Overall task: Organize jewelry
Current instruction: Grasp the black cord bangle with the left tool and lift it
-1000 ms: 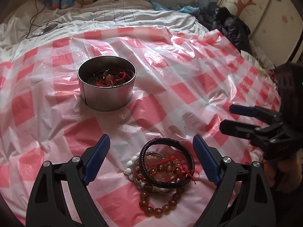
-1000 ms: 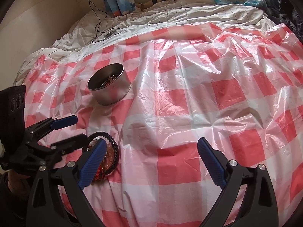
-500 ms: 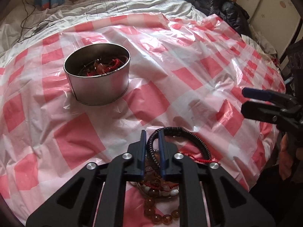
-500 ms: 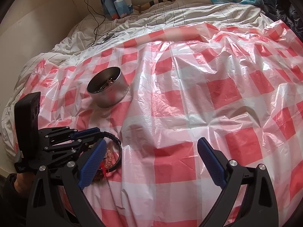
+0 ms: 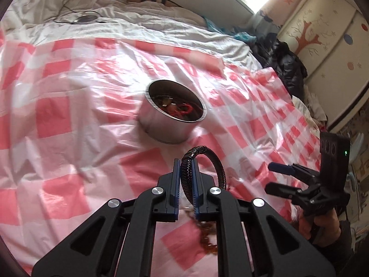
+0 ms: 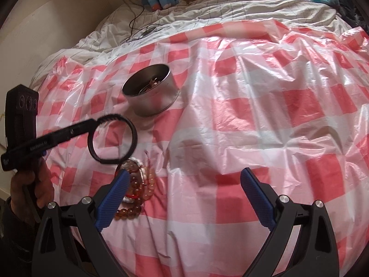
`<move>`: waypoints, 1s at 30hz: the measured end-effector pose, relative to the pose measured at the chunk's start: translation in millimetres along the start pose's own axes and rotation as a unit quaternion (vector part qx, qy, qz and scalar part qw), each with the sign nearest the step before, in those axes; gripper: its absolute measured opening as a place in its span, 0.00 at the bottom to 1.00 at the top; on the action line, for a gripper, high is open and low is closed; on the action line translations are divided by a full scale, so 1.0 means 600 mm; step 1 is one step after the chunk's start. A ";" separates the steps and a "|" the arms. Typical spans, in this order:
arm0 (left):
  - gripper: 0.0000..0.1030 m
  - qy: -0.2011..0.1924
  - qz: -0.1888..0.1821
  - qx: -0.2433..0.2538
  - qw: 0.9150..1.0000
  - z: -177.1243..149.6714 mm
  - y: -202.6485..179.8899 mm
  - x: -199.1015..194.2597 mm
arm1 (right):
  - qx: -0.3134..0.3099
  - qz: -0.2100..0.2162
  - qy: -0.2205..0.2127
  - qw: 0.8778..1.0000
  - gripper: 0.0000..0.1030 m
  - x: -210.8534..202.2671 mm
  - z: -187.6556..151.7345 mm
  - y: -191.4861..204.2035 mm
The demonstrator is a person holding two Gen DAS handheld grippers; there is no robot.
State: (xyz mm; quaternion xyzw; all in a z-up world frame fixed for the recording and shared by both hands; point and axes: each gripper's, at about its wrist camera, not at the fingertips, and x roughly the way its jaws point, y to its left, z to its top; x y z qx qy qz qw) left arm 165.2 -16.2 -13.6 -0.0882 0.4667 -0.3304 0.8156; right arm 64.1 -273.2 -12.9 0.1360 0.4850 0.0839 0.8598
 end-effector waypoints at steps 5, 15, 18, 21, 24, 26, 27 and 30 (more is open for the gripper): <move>0.08 0.011 0.039 -0.012 0.999 -0.007 0.033 -0.003 | -0.024 0.033 0.026 0.999 0.90 0.043 -0.006 0.033; 0.08 0.025 0.051 -0.014 0.998 -0.017 0.048 0.005 | 0.095 0.174 0.006 0.980 0.90 0.083 0.020 -0.009; 0.08 0.025 0.053 -0.016 0.998 -0.017 0.047 0.005 | 0.091 0.204 -0.001 0.975 0.90 0.079 0.032 0.000; 0.08 0.026 0.054 -0.019 0.998 -0.018 0.051 0.006 | 0.068 0.215 0.013 0.974 0.89 0.088 0.029 0.021; 0.08 0.027 0.055 -0.018 0.998 -0.018 0.050 0.007 | 0.054 0.195 0.038 0.979 0.64 0.106 0.024 0.034; 0.08 0.027 0.055 -0.019 0.998 -0.018 0.052 0.007 | 0.054 0.173 0.046 0.982 0.44 0.111 0.016 0.029; 0.08 0.028 0.055 -0.019 0.998 -0.018 0.053 0.007 | 0.056 0.164 0.048 0.984 0.28 0.112 0.015 0.025; 0.08 0.028 0.056 -0.020 0.998 -0.019 0.053 0.007 | 0.070 0.165 0.055 0.982 0.09 0.111 0.011 0.013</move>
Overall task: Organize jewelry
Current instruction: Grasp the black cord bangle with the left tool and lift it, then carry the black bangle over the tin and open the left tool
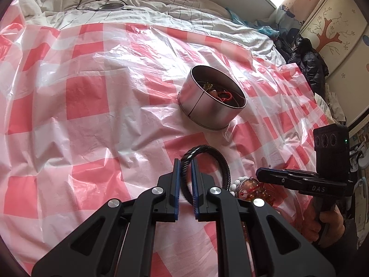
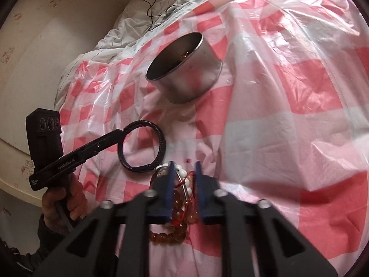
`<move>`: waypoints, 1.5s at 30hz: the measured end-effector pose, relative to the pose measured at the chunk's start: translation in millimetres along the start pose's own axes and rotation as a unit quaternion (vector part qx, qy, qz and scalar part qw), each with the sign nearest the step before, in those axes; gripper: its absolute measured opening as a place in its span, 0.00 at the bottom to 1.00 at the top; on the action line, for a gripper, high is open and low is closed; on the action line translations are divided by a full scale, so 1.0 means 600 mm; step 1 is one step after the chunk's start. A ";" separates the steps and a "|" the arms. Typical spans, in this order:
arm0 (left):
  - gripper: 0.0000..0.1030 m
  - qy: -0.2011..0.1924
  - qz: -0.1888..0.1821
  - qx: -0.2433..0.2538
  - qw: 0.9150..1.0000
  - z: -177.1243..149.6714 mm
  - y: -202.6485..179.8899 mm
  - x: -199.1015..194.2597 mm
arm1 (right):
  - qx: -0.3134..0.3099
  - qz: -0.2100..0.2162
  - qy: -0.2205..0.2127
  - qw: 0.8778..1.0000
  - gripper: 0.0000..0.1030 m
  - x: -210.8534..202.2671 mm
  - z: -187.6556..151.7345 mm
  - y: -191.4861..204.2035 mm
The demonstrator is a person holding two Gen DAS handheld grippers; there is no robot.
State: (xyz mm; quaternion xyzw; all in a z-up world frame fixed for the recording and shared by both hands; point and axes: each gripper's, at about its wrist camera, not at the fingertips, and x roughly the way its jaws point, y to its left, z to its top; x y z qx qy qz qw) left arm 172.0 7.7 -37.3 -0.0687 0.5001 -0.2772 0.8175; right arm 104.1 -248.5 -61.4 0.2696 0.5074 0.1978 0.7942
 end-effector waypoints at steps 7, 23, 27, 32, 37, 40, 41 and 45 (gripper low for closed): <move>0.08 -0.004 -0.006 -0.001 1.000 0.001 0.001 -0.007 | -0.002 0.035 -0.040 0.999 0.06 -0.043 0.005 0.019; 0.09 0.028 0.077 0.070 0.994 -0.006 -0.028 0.055 | 0.006 0.122 -0.132 0.984 0.06 -0.125 0.049 0.079; 0.08 0.001 0.030 0.054 0.998 0.006 -0.037 0.015 | 0.010 0.133 -0.158 0.978 0.06 -0.142 0.068 0.091; 0.08 -0.049 -0.010 0.031 0.998 0.037 -0.045 -0.042 | 0.025 0.141 -0.185 0.972 0.06 -0.159 0.092 0.090; 0.08 -0.069 -0.003 0.024 0.997 0.086 -0.060 -0.043 | 0.027 0.136 -0.204 0.969 0.06 -0.162 0.122 0.094; 0.08 -0.071 0.007 0.028 0.997 0.113 -0.072 -0.025 | 0.022 0.126 -0.216 0.968 0.06 -0.160 0.142 0.101; 0.08 -0.071 0.012 0.031 0.997 0.121 -0.075 -0.018 | 0.021 0.121 -0.219 0.968 0.06 -0.158 0.148 0.102; 0.08 -0.059 0.017 0.032 0.998 0.147 -0.082 0.027 | 0.033 0.122 -0.220 0.967 0.06 -0.135 0.171 0.092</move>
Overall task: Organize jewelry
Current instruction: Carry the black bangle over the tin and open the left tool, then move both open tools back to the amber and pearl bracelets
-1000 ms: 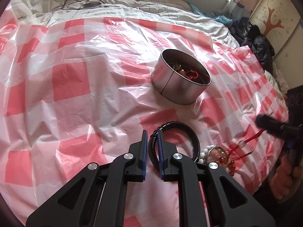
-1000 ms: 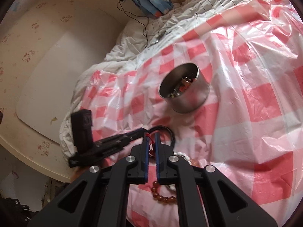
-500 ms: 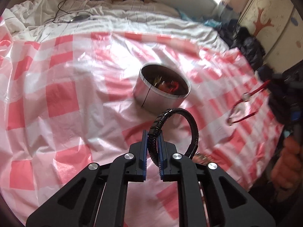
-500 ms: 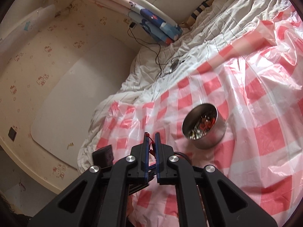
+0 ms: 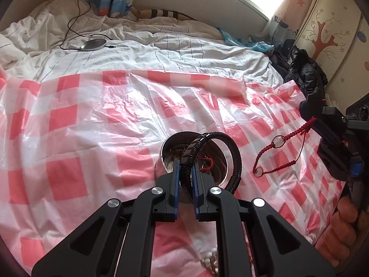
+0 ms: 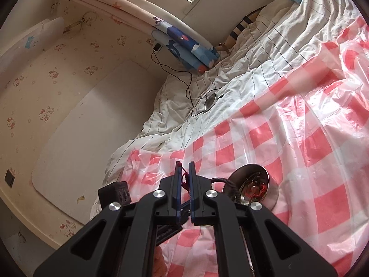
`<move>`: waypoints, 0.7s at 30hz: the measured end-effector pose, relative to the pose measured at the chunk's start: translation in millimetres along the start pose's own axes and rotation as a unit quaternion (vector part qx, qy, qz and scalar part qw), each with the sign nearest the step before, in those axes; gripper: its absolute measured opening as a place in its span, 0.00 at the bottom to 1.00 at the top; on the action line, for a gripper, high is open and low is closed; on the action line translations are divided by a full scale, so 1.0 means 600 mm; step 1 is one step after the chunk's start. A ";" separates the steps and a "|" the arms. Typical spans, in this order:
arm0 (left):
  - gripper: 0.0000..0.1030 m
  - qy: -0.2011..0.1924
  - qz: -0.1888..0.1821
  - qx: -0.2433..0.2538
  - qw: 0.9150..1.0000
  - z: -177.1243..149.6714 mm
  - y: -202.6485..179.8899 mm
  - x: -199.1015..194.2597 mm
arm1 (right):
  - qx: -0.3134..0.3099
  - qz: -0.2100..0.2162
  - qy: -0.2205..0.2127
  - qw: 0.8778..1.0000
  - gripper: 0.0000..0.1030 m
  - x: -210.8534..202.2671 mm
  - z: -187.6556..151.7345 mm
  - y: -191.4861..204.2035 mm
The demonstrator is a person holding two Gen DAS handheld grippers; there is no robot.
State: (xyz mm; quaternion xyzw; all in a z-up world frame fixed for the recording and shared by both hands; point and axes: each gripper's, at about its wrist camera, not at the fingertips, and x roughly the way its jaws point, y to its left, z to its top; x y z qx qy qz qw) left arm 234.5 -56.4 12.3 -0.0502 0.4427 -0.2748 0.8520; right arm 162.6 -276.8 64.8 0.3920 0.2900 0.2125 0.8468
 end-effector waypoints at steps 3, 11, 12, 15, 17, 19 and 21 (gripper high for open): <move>0.09 0.012 0.006 0.011 1.000 0.008 -0.005 0.033 | 0.011 -0.002 0.002 1.000 0.06 0.021 0.008 -0.015; 0.33 0.011 0.033 0.012 0.999 0.024 0.005 0.044 | 0.026 -0.011 0.025 0.999 0.06 0.073 0.014 -0.047; 0.37 0.001 0.033 0.006 0.999 0.027 0.008 0.034 | 0.027 -0.010 0.025 0.999 0.06 0.075 0.012 -0.048; 0.42 -0.018 0.031 -0.010 0.999 0.030 0.015 0.011 | 0.031 -0.008 0.028 0.999 0.07 0.085 0.008 -0.052; 0.44 -0.025 0.032 -0.019 0.999 0.030 0.023 -0.001 | 0.030 -0.060 0.046 0.997 0.45 0.099 0.004 -0.061; 0.44 -0.026 0.032 -0.022 0.999 0.027 0.027 -0.010 | 0.037 -0.117 0.050 0.991 0.78 0.104 -0.001 -0.078; 0.45 -0.026 0.032 -0.024 0.999 0.022 0.028 -0.018 | 0.056 -0.119 0.035 0.991 0.77 0.090 0.001 -0.095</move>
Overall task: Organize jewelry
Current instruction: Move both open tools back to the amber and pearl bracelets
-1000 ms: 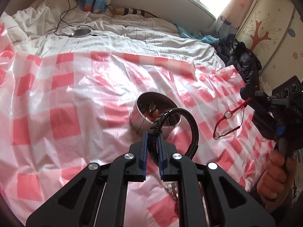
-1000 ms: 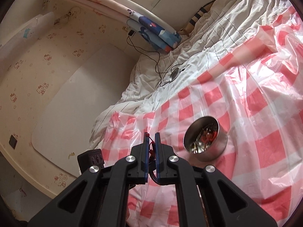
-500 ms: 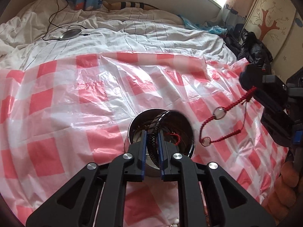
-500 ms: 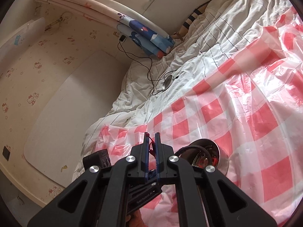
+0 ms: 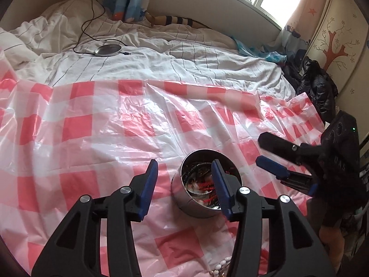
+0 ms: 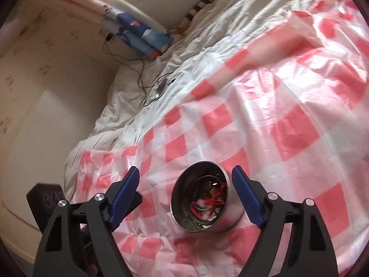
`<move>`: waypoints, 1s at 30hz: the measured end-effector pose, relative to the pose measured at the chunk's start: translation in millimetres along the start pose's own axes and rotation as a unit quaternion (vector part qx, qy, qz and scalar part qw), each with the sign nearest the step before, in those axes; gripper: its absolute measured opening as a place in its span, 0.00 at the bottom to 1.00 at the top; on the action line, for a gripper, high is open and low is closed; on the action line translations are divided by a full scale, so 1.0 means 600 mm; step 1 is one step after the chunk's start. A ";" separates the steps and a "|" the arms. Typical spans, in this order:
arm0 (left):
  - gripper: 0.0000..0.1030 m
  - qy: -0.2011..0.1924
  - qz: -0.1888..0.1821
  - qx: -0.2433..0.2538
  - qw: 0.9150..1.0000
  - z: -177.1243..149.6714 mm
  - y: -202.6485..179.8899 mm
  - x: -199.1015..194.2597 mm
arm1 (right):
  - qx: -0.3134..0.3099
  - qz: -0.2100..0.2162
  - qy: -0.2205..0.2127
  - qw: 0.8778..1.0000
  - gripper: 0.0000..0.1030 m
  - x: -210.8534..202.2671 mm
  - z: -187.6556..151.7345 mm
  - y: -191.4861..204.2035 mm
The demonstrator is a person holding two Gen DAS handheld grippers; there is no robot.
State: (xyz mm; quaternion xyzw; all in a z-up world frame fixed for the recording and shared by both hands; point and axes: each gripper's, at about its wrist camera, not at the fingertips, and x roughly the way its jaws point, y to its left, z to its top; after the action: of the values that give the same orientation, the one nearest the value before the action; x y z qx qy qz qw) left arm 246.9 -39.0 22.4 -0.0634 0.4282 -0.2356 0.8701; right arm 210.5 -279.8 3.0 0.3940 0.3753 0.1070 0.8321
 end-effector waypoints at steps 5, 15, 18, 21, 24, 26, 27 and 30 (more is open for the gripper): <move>0.49 0.002 0.002 0.029 1.000 -0.019 -0.021 -0.012 | 0.015 0.011 -0.030 0.999 0.78 -0.043 0.006 -0.013; 0.52 0.002 0.028 0.102 0.994 -0.073 -0.082 -0.040 | 0.001 0.004 -0.030 1.000 0.78 -0.101 -0.017 -0.008; 0.52 0.000 0.038 0.123 0.992 -0.088 -0.096 -0.050 | -0.005 0.001 -0.028 1.000 0.79 -0.114 -0.029 -0.003; 0.53 -0.003 0.043 0.134 0.990 -0.101 -0.105 -0.061 | -0.012 -0.003 -0.028 1.000 0.82 -0.128 -0.040 0.002; 0.54 -0.008 0.056 0.151 0.987 -0.116 -0.115 -0.072 | -0.018 -0.005 -0.028 0.999 0.82 -0.141 -0.051 0.006; 0.54 -0.010 0.066 0.166 0.984 -0.124 -0.123 -0.075 | -0.026 -0.010 -0.027 0.999 0.82 -0.149 -0.058 0.008; 0.54 -0.012 0.071 0.176 0.982 -0.127 -0.127 -0.077 | -0.029 -0.012 -0.026 0.999 0.82 -0.152 -0.061 0.007; 0.55 -0.016 0.082 0.196 0.977 -0.133 -0.134 -0.082 | -0.033 -0.020 -0.024 0.999 0.83 -0.159 -0.064 0.003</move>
State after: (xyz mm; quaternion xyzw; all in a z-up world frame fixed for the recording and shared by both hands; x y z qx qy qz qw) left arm 130.7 -79.8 32.8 0.1397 0.3633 -0.2421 0.8888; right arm 117.1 -301.6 40.3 0.3613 0.3591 0.0928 0.8555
